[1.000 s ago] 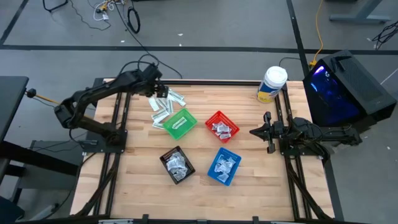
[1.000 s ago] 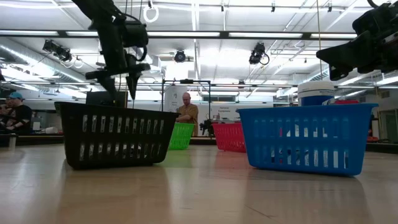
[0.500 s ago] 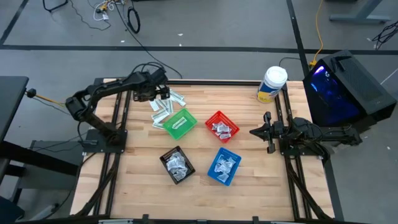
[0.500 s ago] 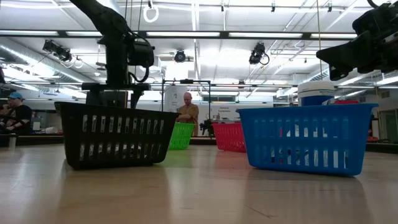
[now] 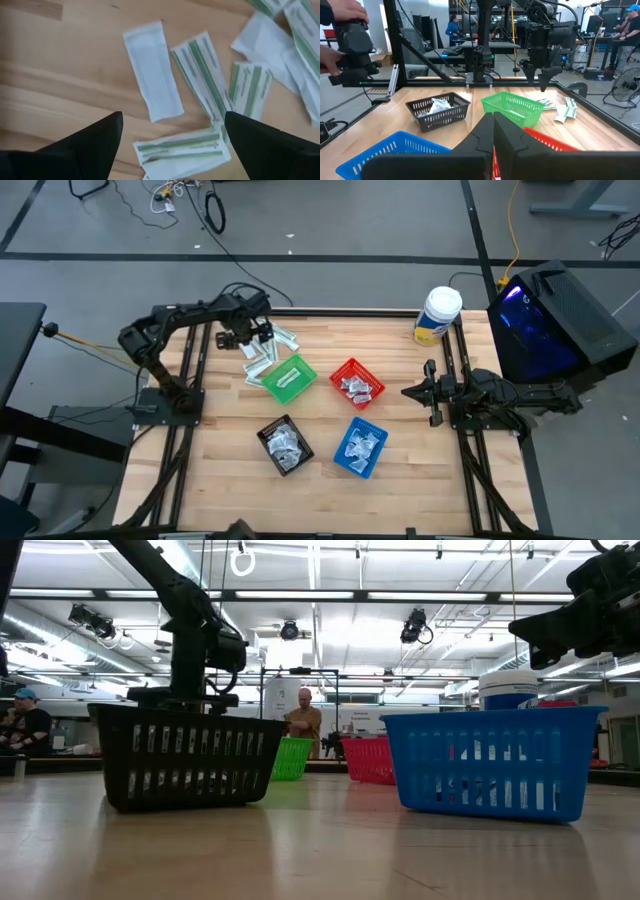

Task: Pick & Place First Aid Supplies
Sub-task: Put the green bandage pack into the green bin

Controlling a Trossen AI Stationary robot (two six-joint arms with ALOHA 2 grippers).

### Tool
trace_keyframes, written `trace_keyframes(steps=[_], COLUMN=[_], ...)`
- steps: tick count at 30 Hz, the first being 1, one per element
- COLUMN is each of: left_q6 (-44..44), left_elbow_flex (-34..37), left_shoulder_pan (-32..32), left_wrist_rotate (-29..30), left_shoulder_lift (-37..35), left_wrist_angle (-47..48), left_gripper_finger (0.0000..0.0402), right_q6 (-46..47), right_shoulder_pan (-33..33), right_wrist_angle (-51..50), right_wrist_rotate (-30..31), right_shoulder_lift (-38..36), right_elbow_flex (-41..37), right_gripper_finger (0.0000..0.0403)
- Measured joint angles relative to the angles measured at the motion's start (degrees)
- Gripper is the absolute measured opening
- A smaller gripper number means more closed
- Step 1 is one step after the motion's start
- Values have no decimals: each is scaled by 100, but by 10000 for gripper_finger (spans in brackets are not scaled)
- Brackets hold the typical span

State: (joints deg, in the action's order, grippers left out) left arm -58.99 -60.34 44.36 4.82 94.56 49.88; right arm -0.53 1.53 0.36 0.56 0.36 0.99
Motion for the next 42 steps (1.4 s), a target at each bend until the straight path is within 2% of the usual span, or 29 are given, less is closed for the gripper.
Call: trace_keyframes(steps=[6, 12, 28, 42], left_q6=[-48, -153, -82, -1550], left_elbow_flex=[291, 846, 914, 911], left_shoulder_pan=[223, 247, 373, 387], left_wrist_rotate=[-52, -487, -571, -191], left_shoulder_lift=[-7, -4, -57, -14], left_wrist_angle=[-118, -752, -1074, -1064], left_gripper_finger=[360, 360, 360, 360], right_q6=[1, 0, 0, 0], right_shoulder_pan=[1, -1, 0, -1], right_wrist_angle=[-1, 0, 0, 0], right_wrist_rotate=[1, 0, 2, 0], right_shoulder_lift=[0, 0, 0, 0], right_elbow_flex=[0, -1, 0, -2], right_gripper_finger=[13, 13, 13, 13])
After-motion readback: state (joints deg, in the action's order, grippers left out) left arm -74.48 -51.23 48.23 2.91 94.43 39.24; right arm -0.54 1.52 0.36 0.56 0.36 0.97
